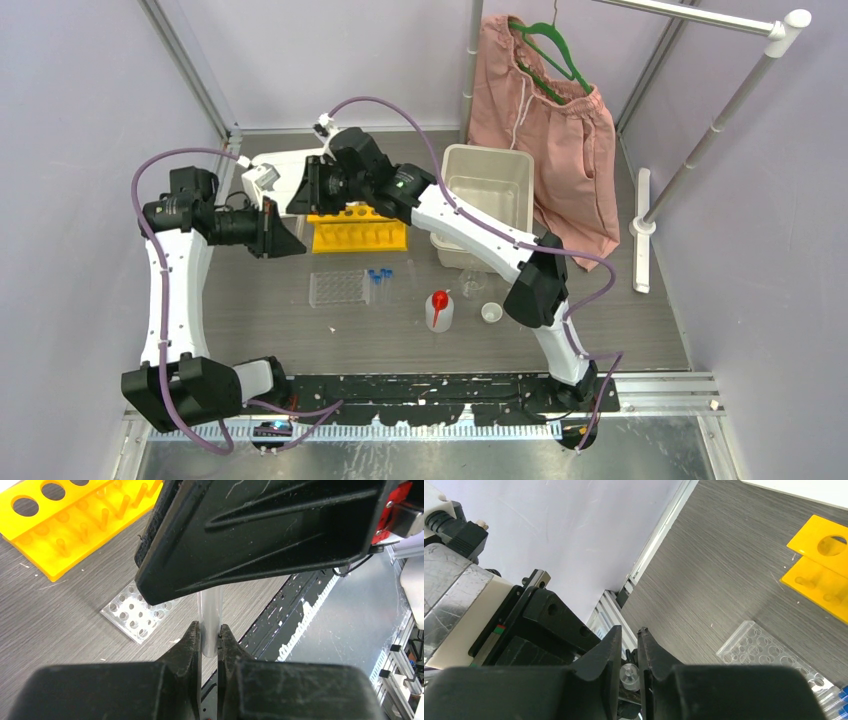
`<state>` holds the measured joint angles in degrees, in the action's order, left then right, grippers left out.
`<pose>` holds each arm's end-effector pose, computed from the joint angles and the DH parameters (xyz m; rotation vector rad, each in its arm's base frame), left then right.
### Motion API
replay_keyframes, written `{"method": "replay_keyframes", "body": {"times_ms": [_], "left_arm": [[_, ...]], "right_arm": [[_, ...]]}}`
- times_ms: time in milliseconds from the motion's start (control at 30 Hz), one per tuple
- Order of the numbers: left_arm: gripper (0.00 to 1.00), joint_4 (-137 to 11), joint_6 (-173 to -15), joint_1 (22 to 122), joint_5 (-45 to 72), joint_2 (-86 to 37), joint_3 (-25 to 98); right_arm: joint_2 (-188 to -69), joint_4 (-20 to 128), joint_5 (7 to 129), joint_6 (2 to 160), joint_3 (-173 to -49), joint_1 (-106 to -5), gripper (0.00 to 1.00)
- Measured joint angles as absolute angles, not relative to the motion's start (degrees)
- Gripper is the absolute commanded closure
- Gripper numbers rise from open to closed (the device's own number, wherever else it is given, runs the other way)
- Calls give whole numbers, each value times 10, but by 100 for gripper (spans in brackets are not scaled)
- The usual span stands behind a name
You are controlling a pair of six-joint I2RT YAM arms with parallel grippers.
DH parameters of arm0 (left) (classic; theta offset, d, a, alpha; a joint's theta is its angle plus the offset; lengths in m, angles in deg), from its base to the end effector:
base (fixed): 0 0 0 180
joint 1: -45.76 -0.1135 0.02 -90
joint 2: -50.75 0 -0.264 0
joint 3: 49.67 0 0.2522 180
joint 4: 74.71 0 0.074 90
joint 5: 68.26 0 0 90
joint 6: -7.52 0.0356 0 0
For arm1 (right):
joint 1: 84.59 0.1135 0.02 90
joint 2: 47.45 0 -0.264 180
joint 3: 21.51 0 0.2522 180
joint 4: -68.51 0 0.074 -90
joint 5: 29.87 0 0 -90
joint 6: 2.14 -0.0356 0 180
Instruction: Organize the chemistry lab equipment
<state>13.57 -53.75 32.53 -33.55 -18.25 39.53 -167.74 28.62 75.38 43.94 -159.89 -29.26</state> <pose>0.1987 0.0167 0.3596 0.5379 2.2333 -0.9593 0.2730 0.4112 0.3795 -0.4180 2.1740 1.3284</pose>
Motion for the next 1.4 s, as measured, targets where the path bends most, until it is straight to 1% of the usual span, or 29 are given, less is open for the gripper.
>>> {"method": "replay_keyframes", "body": {"times_ms": [67,100,267,333,367,467,533,600,633,667,700,767,800,833,867,967,1200,1300,1400], "left_arm": [[99,136,-537,326,-335,-182,395],[99,135,-538,326,-335,-183,395],[99,130,-540,326,-331,-188,395],[99,130,-542,326,-330,-190,395],[99,129,-543,326,-328,-191,395],[99,127,-549,326,-326,-191,395],[99,126,-551,326,-325,-191,393],[98,126,-552,327,-323,-191,392],[95,126,-553,327,-323,-191,391],[85,126,-553,327,-323,-191,391],[69,125,-553,327,-323,-191,391],[33,120,-556,327,-322,-191,389],[13,116,-558,327,-318,-191,388],[3,113,-561,326,-315,-191,388],[1,108,-564,326,-310,-191,387],[0,95,-587,326,-292,-192,385],[0,66,-645,326,-241,-218,385],[0,63,-669,322,-219,-241,389],[1,59,-689,308,-207,-256,394]], "right_arm": [[-1677,286,759,440,-1599,-294,67],[-1677,285,763,442,-1599,-296,64],[-1677,257,776,450,-1601,-299,58],[-1677,251,778,453,-1601,-300,58],[-1677,247,778,455,-1601,-300,59],[-1677,245,778,455,-1601,-300,68],[-1677,247,779,455,-1601,-300,76],[-1677,250,780,454,-1602,-299,87],[-1677,251,780,455,-1602,-299,92],[-1677,251,780,455,-1602,-299,96],[-1677,251,781,455,-1602,-299,98],[-1677,251,781,456,-1602,-300,99],[-1677,248,780,457,-1602,-300,99],[-1677,243,779,459,-1604,-301,99],[-1677,238,776,462,-1604,-302,99],[-1677,219,754,484,-1608,-305,99],[-1677,195,637,569,-1617,-308,99],[-1674,232,586,610,-1583,-308,99],[-1670,293,545,650,-1517,-304,99]]}}
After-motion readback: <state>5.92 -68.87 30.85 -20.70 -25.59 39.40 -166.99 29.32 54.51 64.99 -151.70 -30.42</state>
